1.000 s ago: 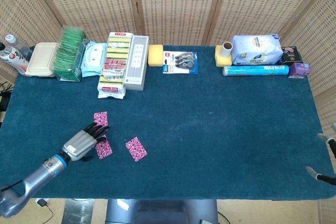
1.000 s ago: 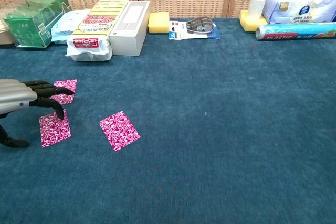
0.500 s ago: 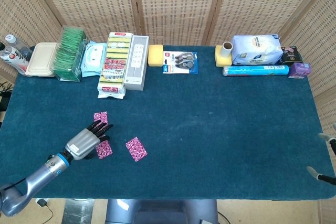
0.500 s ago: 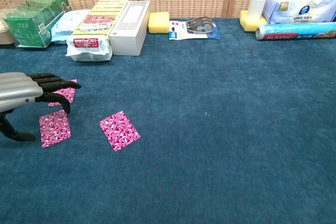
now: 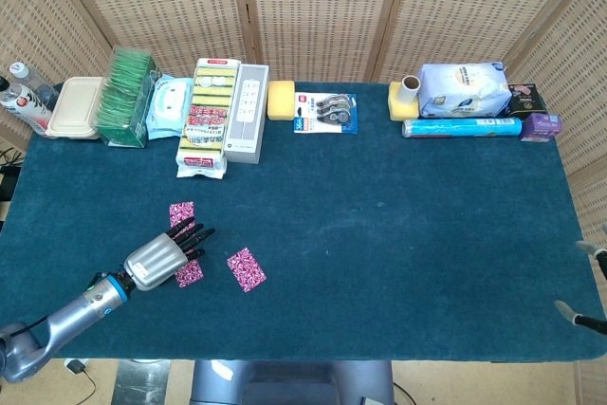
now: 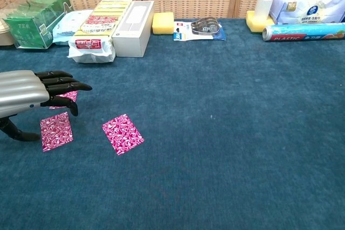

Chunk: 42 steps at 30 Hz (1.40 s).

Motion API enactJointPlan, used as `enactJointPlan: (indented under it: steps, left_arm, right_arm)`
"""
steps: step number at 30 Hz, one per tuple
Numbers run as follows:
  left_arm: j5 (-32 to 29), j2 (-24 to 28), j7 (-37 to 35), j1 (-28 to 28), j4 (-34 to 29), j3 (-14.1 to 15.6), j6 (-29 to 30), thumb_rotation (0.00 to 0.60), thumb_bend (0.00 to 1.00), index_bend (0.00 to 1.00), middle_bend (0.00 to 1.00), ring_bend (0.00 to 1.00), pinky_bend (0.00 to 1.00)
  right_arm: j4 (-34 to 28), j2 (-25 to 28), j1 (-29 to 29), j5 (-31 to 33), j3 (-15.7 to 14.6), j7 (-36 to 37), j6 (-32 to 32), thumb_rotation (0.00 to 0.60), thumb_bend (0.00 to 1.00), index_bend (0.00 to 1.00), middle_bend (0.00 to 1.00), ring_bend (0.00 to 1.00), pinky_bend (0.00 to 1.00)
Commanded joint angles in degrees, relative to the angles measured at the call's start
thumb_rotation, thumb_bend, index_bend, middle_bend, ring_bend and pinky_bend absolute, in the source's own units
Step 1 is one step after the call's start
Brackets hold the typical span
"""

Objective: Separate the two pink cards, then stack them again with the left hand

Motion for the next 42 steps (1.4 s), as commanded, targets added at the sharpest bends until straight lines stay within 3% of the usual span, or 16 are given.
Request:
enactJointPlan:
  steps: [1,27,34,42]
  left_arm:
    - [-0.06,-0.13,0.55,-0.09,0.16,-0.03,-0.55,0.6,0.21,0.27,0.0,0.0,0.0]
    - [-3.14,-0.49,6.81,-0.97,-2.24,-1.82,-5.96,0.6,0.21,0.27,0.0,0.0,0.0]
    - [-3.61,-0.11,7.37,-1.07,-3.49,-2.02,-6.51,0.6,0.23,0.33,0.0,0.0,0.0]
    - [-3.91,0.27,7.86,-0.95,-3.81,-2.03,-6.76,0.6,0.23,0.34,0.0,0.0,0.0]
  right_arm:
    - [-0.08,0.0,-0.01,-0.05,-0.02,-0.04,0.01,0.6,0.0,0.2,0.02,0.0,0.0]
    - [-0.21,0.27,-0.11,0.24,0.13,0.21,0.08,0.6,0.0,0.2,0.02,0.0,0.0]
    - [-0.1,0.29,-0.21,0.18,0.16,0.54,0.26,0.6,0.0,0.2,0.02,0.0,0.0]
    - [-0.08,0.27,-0.2,0.23,0.19,0.51,0.24,0.6,0.0,0.2,0.02,0.0,0.0]
